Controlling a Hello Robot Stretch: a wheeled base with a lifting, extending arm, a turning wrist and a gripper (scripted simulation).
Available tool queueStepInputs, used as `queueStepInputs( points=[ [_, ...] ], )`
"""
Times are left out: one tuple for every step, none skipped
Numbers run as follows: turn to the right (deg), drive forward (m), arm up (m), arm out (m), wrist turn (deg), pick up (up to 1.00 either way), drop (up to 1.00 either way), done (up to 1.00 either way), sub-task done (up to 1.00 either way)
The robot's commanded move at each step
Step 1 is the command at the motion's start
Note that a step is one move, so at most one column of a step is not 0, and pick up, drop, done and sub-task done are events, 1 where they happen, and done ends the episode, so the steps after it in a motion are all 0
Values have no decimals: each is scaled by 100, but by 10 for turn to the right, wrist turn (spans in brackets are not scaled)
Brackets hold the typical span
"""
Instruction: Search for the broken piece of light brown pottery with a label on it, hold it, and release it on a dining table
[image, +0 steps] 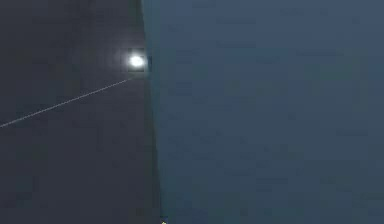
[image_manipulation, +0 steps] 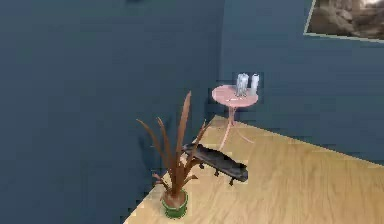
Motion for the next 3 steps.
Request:
queueStepInputs(
  points=[
    [450,0,0,0,0,0,0,0,0],
    [450,0,0,0,0,0,0,0,0],
    [450,0,0,0,0,0,0,0,0]
  ],
)
